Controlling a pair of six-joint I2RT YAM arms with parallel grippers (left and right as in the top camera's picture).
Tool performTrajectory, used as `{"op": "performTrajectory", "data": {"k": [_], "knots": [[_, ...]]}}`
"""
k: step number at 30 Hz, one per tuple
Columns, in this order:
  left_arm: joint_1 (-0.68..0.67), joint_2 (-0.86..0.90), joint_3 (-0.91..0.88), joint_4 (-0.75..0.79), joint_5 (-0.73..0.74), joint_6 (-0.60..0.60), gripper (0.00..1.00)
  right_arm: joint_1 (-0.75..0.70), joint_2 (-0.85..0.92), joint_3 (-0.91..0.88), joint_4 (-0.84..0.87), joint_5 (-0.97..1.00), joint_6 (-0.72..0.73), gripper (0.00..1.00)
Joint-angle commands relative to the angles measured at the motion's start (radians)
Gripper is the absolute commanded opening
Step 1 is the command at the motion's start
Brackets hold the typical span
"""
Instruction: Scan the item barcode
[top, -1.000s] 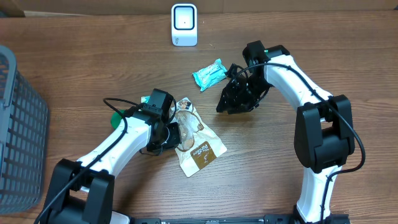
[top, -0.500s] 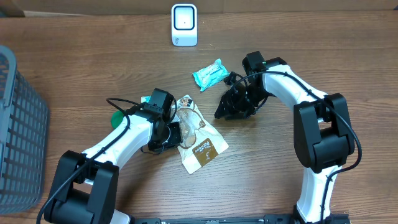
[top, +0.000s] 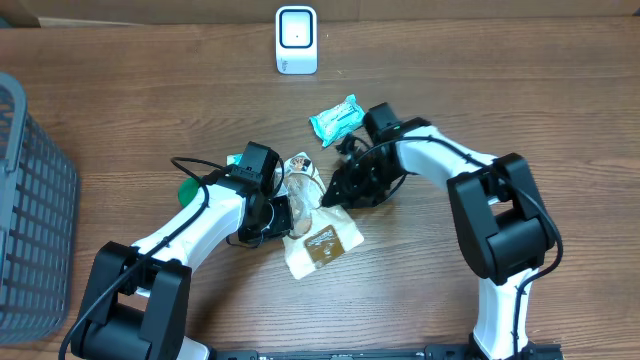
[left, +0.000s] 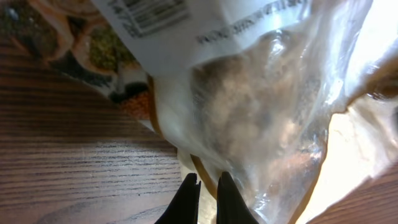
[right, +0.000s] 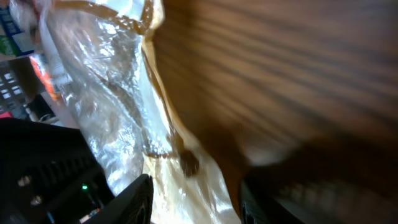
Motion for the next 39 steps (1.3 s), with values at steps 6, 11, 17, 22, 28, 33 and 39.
{"op": "performTrajectory", "data": {"k": [6, 11, 17, 22, 28, 33, 39], "knots": [[0.006, 0.018, -0.003, 0.028, 0.013, 0.012, 0.04, 0.138, 0.045, -0.018, 0.112, -0.019, 0.184, 0.45], [0.006, 0.018, -0.003, 0.024, 0.001, 0.014, 0.04, 0.196, 0.045, -0.018, 0.214, -0.019, 0.262, 0.40], [0.007, 0.018, -0.003, 0.018, -0.014, 0.021, 0.04, 0.202, 0.045, -0.018, 0.256, -0.019, 0.301, 0.23], [0.033, 0.018, -0.003, 0.004, -0.013, 0.020, 0.04, 0.171, 0.045, -0.017, 0.229, -0.019, 0.300, 0.18], [0.079, 0.017, -0.001, 0.003, 0.040, 0.029, 0.04, 0.082, 0.043, -0.016, 0.136, -0.024, 0.236, 0.04], [0.082, 0.006, 0.052, -0.026, 0.089, 0.097, 0.04, 0.016, 0.043, -0.005, 0.023, -0.037, 0.131, 0.04], [0.085, -0.031, 0.278, -0.207, 0.171, 0.167, 0.04, -0.030, 0.043, -0.003, -0.036, -0.037, 0.069, 0.04]]}}
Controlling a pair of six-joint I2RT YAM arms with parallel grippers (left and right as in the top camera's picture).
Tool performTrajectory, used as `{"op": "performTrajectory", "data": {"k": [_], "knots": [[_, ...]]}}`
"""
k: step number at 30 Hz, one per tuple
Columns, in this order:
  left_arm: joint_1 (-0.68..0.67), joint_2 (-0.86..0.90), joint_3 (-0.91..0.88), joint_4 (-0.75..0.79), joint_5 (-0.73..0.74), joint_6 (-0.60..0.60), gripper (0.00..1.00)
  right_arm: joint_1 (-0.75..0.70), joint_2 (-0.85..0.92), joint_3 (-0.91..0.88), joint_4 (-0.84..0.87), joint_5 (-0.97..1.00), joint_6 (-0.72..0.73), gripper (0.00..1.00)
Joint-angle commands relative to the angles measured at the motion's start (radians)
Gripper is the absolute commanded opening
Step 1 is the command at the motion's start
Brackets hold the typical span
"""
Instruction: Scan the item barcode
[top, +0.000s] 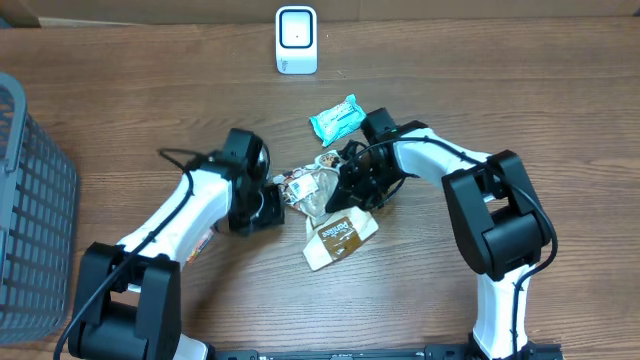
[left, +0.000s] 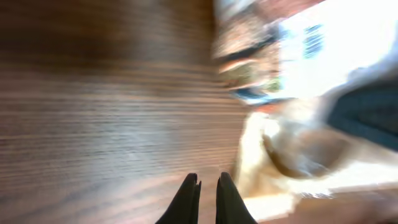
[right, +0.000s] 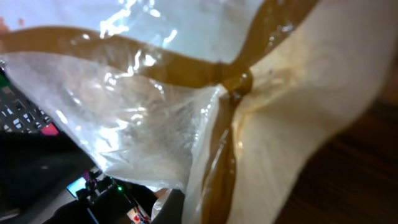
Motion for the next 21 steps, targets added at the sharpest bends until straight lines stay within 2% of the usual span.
{"op": "performTrajectory", "data": {"k": [1, 5, 9, 15, 21], "knots": [[0.007, -0.042, 0.201, -0.092, 0.112, 0.092, 0.04, -0.022, 0.018, 0.003, -0.012, 0.028, -0.070, 0.04], [0.026, -0.045, 0.399, -0.222, 0.182, 0.127, 0.04, -0.039, 0.016, 0.003, -0.013, 0.027, -0.074, 0.04], [0.057, -0.045, 0.571, -0.314, 0.194, 0.112, 0.04, -0.041, 0.011, 0.003, -0.014, 0.002, -0.114, 0.04], [0.095, -0.045, 0.702, -0.342, 0.203, -0.076, 0.04, -0.041, -0.002, 0.003, -0.017, 0.002, -0.124, 0.04], [0.122, -0.045, 0.708, -0.343, 0.282, -0.304, 0.05, -0.041, -0.018, 0.003, -0.027, 0.002, -0.124, 0.04]]}}
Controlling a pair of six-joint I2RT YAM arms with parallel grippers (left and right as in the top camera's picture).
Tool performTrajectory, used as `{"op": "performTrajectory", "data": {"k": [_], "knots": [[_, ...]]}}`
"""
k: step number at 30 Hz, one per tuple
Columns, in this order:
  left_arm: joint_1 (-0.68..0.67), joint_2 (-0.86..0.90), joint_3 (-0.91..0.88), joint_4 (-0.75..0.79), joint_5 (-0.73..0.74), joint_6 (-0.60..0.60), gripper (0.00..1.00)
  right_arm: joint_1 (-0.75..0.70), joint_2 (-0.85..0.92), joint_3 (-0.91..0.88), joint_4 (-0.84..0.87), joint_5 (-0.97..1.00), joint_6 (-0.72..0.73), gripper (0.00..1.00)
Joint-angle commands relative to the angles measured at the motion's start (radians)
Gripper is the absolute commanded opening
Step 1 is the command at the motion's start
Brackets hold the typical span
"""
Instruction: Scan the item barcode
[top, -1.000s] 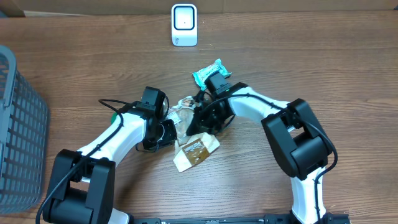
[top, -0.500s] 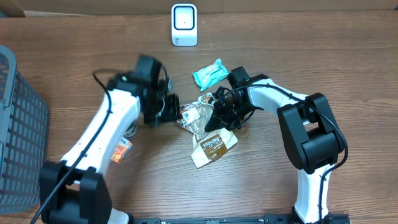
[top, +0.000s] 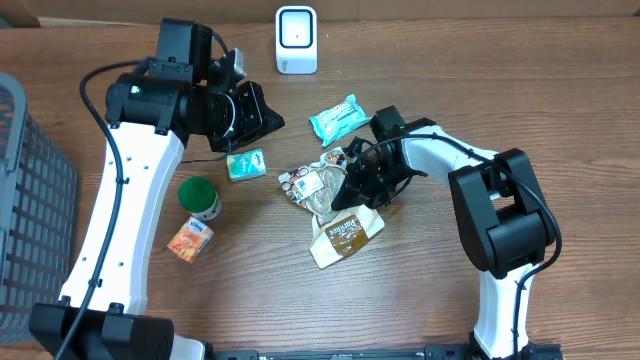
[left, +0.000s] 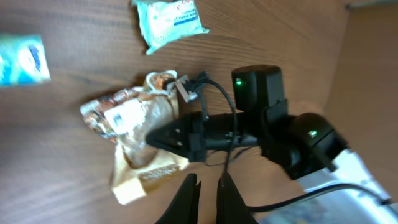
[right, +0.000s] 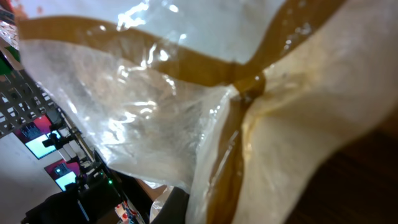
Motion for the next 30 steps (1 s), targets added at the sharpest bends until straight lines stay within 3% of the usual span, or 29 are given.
{"op": "performTrajectory", "data": {"k": [1, 8, 14, 18, 24, 30], "knots": [[0.017, -0.013, 0.022, -0.003, 0.083, -0.193, 0.06, -0.005, -0.018, 0.003, -0.006, 0.009, -0.019, 0.04], [0.026, -0.013, 0.021, -0.002, 0.159, -0.256, 0.06, -0.005, -0.018, 0.003, -0.015, 0.009, -0.019, 0.04], [0.026, -0.013, 0.022, -0.004, 0.005, -0.199, 0.11, -0.005, -0.027, 0.008, -0.011, -0.010, -0.019, 0.04], [0.026, -0.013, 0.021, -0.016, -0.213, -0.108, 0.32, -0.005, -0.054, 0.039, -0.022, -0.004, -0.027, 0.04], [0.026, -0.013, 0.021, -0.047, -0.462, -0.090, 0.69, -0.015, -0.117, 0.083, -0.026, 0.006, -0.027, 0.04], [0.027, -0.013, 0.021, -0.055, -0.638, -0.016, 0.96, -0.056, -0.230, 0.148, -0.118, -0.015, -0.026, 0.04]]}}
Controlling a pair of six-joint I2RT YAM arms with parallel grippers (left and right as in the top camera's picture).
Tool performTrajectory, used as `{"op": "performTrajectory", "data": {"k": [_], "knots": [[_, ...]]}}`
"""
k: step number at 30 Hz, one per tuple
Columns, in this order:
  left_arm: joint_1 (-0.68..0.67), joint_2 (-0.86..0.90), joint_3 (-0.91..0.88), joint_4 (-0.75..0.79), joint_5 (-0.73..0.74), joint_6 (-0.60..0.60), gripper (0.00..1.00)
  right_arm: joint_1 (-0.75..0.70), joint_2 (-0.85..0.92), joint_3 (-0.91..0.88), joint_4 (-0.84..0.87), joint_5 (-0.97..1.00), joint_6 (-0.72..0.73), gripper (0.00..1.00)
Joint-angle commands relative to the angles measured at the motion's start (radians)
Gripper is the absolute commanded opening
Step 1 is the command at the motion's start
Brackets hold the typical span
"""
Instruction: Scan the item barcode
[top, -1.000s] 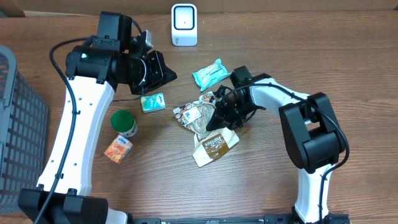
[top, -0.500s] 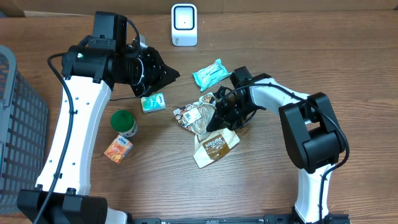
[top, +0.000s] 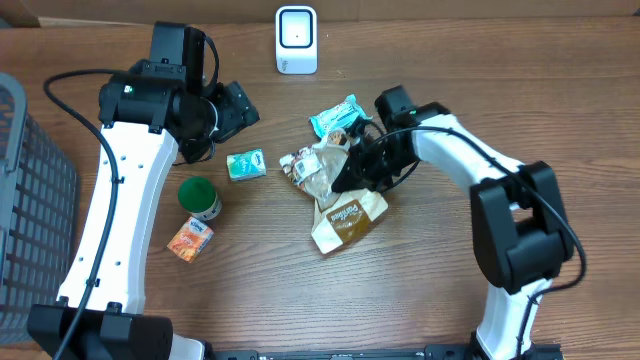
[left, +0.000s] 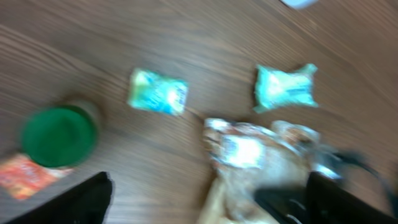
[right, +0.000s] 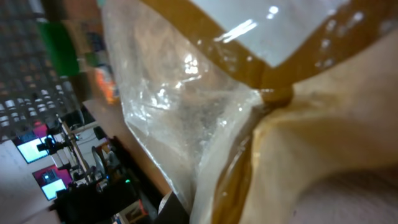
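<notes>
A clear-and-tan snack bag (top: 338, 205) with a white barcode label lies mid-table, its upper end pinched in my right gripper (top: 348, 172). In the right wrist view the bag's crinkled film (right: 186, 106) fills the frame, with one dark fingertip (right: 180, 208) against it. The white scanner (top: 296, 40) stands at the far edge. My left gripper (top: 238, 108) hangs high at the back left, open and holding nothing. Its wrist view looks down on the bag (left: 249, 155) between widely spread fingers (left: 81, 199).
A teal packet (top: 333, 117) lies just beyond the bag. A small teal packet (top: 245, 164), a green-lidded can (top: 200, 197) and an orange packet (top: 190, 240) sit to the left. A grey basket (top: 30, 200) stands at the left edge.
My left gripper was shut and is now open, still high at the back left. My right gripper, holding the bag, has shifted it slightly away, toward the teal packet.
Both grippers were down at the bag, the left shut, the right open at its edge. Then the right was shut on the bag and the left sat beside it. Then the left was high at the back left, uncovering the can and packets; now it is open.
</notes>
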Motion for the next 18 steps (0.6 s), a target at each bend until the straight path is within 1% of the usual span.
{"op": "performTrajectory", "data": {"k": [1, 4, 8, 10, 13, 18], "knots": [[0.006, -0.013, 0.022, 0.009, -0.207, 0.113, 0.97, -0.037, -0.122, 0.069, -0.041, -0.032, -0.010, 0.04], [0.007, -0.013, 0.022, 0.024, -0.300, 0.258, 1.00, -0.052, -0.202, 0.101, -0.076, -0.063, -0.010, 0.04], [0.022, -0.013, 0.022, 0.043, -0.309, 0.421, 1.00, -0.053, -0.299, 0.127, -0.072, -0.105, -0.010, 0.04], [0.045, -0.013, 0.022, 0.043, -0.309, 0.445, 1.00, -0.053, -0.346, 0.141, -0.064, -0.134, -0.010, 0.04], [0.097, -0.013, 0.022, 0.042, -0.296, 0.445, 1.00, -0.053, -0.398, 0.161, -0.048, -0.194, -0.010, 0.04], [0.192, -0.013, 0.022, 0.042, -0.196, 0.444, 1.00, -0.053, -0.465, 0.191, -0.019, -0.242, -0.003, 0.04]]}}
